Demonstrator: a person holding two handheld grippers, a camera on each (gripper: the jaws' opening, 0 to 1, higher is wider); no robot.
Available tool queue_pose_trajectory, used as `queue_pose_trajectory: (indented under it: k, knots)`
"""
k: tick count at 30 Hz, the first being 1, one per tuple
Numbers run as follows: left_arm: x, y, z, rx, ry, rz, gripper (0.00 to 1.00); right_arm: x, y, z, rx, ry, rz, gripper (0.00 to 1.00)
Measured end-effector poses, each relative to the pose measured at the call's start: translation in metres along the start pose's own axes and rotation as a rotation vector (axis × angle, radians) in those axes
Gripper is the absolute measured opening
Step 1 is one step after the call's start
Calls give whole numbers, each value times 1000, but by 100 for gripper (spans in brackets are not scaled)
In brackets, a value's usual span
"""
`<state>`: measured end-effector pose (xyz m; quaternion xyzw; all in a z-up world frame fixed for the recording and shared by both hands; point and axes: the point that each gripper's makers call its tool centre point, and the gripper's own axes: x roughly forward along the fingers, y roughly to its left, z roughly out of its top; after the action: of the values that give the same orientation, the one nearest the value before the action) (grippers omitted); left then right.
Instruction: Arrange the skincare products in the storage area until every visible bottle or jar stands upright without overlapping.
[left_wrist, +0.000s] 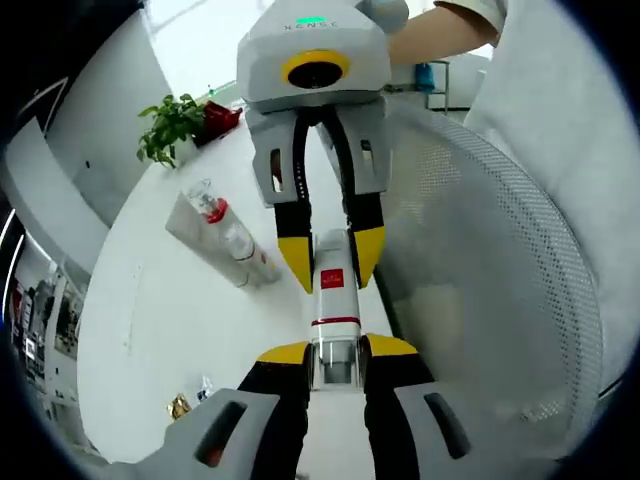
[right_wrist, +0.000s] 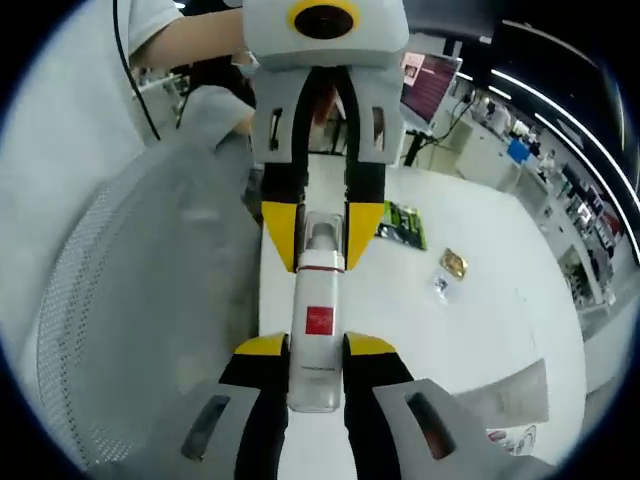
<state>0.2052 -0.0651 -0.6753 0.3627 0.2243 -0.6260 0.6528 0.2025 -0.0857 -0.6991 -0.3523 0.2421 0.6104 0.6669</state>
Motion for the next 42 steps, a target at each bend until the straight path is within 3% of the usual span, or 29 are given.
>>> queue_pose_trajectory:
  k: [2, 5, 12, 18, 21, 23, 27, 28, 31, 33, 35, 37, 42]
  knots:
    - [-1, 4, 1, -27, -26, 20, 24, -5, -1, 1, 1, -11, -27, 19]
    - [-2, 6, 14, -131, -153, 26, 25, -11, -2, -3, -9, -2, -56, 18]
    - [-6, 23, 4, -237, -210, 118, 39, -17, -5, -7, 31, -18, -105, 18]
    - [-20, 35, 15, -438, -394, 178, 46, -25, -21, 4, 127, -109, -204, 18]
    - [-23, 43, 10, -460, -396, 246, 50, -31, -31, 10, 194, -166, -279, 18]
    - [-29, 45, 17, -471, -443, 294, 55, -35, -37, 14, 245, -203, -328, 18]
    - [-45, 52, 41, -621, -668, 333, 75, -40, -42, 25, 343, -293, -393, 18]
    - [-47, 54, 41, -643, -682, 342, 76, -39, -43, 25, 352, -301, -399, 18]
    - [-47, 60, 31, -719, -669, 390, 72, -42, -45, 28, 379, -313, -440, 18]
    - [-52, 65, 29, -773, -703, 417, 68, -45, -47, 33, 406, -337, -467, 18]
    - [-58, 70, 24, -888, -759, 443, 63, -47, -48, 35, 414, -339, -494, 18]
    - [-60, 72, 20, -935, -766, 473, 55, -52, -51, 39, 403, -333, -559, 19]
    - [-58, 64, 38, -969, -828, 447, 45, -53, -45, 50, 347, -302, -621, 19]
